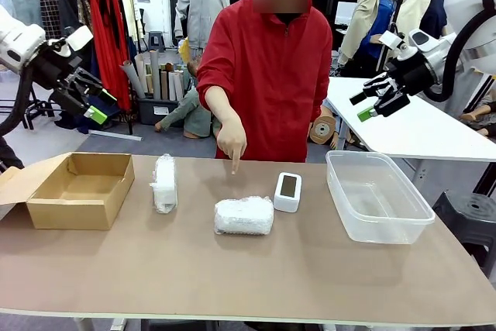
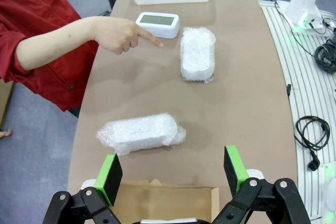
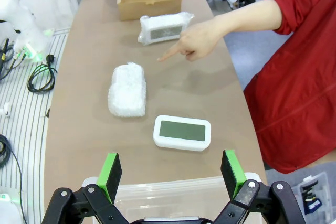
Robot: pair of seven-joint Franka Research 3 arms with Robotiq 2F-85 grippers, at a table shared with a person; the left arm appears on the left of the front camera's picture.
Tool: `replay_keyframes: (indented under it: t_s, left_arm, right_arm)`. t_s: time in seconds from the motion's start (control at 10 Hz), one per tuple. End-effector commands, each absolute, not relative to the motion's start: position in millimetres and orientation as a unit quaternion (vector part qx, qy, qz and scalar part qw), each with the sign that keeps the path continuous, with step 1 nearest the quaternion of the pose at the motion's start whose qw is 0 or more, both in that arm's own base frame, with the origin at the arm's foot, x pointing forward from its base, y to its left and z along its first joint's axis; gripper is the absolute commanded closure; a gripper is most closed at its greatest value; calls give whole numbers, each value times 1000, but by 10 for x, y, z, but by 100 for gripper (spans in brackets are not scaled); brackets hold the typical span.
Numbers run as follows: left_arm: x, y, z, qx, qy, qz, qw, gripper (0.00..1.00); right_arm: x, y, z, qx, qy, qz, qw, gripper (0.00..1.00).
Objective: Separate and place wrapped and unwrapped clocks.
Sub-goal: Pick up the Digital clock indicated by the person.
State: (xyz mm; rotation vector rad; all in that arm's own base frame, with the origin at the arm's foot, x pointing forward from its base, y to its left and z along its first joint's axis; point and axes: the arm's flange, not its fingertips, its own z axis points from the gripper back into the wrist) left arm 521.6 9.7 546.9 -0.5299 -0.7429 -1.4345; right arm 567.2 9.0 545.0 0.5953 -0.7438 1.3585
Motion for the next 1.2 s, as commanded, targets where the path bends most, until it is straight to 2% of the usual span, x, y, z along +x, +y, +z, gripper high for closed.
replay_keyframes:
  t_s: [0.0, 0.4, 0.5, 0.7, 1.1]
  left_arm:
    - [5219, 102, 5491, -230, -331, -634, 660, 0]
    - [5216, 97, 5469, -234, -328, -634, 660, 0]
    - [5215, 126, 5618, -248, -275, -656, 658, 0]
    - [5103, -215, 5772, -220, -220, -665, 679, 0]
    - [5025, -1254, 5702, -161, -182, -655, 715, 0]
  right_arm:
    - [5677, 81, 5454, 263, -332, 603, 676, 0]
    - [5677, 81, 5454, 263, -332, 603, 676, 0]
    - [5677, 81, 5454, 263, -332, 603, 676, 0]
    - [5677, 81, 5454, 263, -332, 603, 676, 0]
    - [5677, 81, 5454, 263, -332, 603, 676, 0]
